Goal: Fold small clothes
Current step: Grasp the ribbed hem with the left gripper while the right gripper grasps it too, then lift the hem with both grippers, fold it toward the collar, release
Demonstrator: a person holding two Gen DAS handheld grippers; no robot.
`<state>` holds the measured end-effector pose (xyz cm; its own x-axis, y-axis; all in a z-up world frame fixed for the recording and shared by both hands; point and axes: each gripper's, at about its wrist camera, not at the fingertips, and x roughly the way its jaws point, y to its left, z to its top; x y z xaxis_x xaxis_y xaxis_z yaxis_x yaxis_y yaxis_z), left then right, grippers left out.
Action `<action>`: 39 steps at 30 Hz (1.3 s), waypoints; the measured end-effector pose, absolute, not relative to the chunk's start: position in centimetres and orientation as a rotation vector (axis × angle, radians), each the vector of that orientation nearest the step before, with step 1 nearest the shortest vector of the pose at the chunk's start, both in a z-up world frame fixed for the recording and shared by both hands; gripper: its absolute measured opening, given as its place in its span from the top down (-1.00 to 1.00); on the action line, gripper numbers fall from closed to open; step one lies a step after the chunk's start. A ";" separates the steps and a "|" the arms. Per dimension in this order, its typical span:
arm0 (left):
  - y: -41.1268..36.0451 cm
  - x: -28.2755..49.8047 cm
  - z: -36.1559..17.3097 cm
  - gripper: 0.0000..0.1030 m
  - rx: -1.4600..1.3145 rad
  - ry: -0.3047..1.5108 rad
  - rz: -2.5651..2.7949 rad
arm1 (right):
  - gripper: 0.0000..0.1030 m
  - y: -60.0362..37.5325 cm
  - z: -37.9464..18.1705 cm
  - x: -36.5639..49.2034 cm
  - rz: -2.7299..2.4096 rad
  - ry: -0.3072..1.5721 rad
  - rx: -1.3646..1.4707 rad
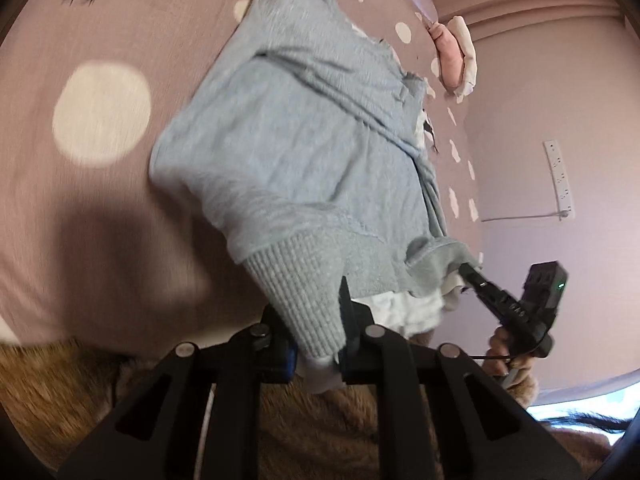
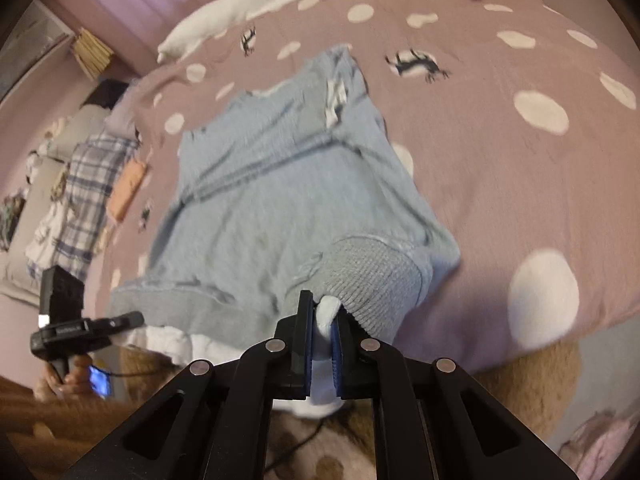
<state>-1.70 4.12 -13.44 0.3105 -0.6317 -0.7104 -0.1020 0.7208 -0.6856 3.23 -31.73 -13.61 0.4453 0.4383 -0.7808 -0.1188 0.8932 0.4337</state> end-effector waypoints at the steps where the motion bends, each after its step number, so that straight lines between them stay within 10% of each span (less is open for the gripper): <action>1: 4.2 -1.4 -13.3 0.72 -0.716 1.224 -0.397 | 0.81 -31.6 -13.5 3.9 0.353 1.049 0.348; 19: 4.4 8.5 -12.5 0.69 -0.709 1.118 -0.310 | 0.81 -32.7 -13.8 12.1 0.203 0.989 0.436; 29: 6.5 9.1 -10.5 0.17 -0.635 1.006 -0.243 | 0.81 -34.1 -12.6 12.0 0.150 0.949 0.437; 39: 9.4 7.7 -10.9 0.15 -0.643 1.011 -0.153 | 0.78 -35.1 -11.8 11.3 0.156 0.943 0.488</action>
<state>7.69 9.41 -10.94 0.5374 -0.4059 -0.7392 -0.1695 0.8067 -0.5662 11.31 -35.05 -11.75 0.5850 0.3368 -0.7378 0.0811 0.8809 0.4663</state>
